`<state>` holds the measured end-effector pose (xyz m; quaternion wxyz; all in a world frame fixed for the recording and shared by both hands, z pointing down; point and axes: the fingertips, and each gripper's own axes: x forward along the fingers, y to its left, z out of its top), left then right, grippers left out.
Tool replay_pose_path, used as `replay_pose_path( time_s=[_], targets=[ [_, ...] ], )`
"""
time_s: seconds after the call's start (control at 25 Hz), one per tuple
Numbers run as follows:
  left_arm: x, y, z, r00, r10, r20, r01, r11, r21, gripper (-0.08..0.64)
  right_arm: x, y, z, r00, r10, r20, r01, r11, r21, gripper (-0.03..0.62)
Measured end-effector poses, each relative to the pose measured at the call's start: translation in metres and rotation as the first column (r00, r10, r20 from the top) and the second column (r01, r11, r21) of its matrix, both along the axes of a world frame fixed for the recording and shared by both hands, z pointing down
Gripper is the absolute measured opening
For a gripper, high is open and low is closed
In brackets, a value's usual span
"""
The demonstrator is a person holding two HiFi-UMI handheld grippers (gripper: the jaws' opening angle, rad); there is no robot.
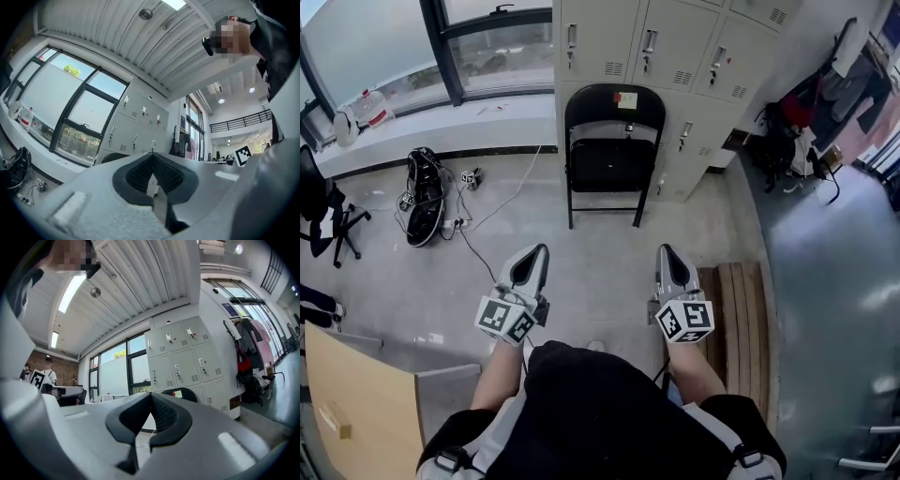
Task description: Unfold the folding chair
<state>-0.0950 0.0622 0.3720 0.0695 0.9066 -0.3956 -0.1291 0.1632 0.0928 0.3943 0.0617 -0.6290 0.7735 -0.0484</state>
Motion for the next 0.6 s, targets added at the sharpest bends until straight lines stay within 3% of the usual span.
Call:
replay_pose_path(
  time_s=[0.2, 0.6],
  targets=[
    [0.038, -0.018, 0.001, 0.999, 0.037, 0.015, -0.037, 0.999, -0.012, 0.005, 0.043, -0.007, 0.013, 0.997, 0.067, 0.023, -0.066, 0.997, -0.038, 0.003],
    [0.065, -0.083, 0.013, 0.997, 0.068, 0.024, -0.067, 0.997, -0.033, 0.005, 0.065, -0.058, 0.024, 0.992, 0.117, 0.042, -0.114, 0.992, -0.054, 0.005]
  ],
)
